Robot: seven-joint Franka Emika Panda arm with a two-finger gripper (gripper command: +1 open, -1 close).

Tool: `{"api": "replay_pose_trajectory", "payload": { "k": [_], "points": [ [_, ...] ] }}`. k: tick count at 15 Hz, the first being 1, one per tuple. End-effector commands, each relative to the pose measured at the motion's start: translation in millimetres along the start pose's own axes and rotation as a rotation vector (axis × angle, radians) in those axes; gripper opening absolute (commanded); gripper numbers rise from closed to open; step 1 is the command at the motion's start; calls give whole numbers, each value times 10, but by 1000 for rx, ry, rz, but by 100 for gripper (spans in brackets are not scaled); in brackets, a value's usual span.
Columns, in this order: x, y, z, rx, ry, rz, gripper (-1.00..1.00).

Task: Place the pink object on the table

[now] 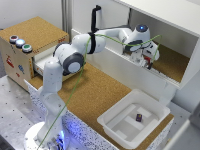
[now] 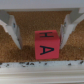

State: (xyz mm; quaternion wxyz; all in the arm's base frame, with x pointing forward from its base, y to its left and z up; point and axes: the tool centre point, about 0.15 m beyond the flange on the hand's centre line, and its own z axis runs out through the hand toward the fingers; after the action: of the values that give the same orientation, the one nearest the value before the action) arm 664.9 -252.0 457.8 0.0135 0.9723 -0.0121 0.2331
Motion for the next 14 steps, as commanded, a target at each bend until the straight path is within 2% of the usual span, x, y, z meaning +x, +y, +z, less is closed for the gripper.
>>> {"api": "replay_pose_trajectory", "payload": {
  "k": [1,6,9,11,14],
  "points": [
    [338,123,100,58,-121,52,-100],
    [-121,345,-461,40,-12,139,-100],
    [-467,403,-674,8,20,170,-100],
    [-686,413,-773,-19,32,188,-100],
    [-959,386,-850,-51,-6,236,-100]
  ]
}}
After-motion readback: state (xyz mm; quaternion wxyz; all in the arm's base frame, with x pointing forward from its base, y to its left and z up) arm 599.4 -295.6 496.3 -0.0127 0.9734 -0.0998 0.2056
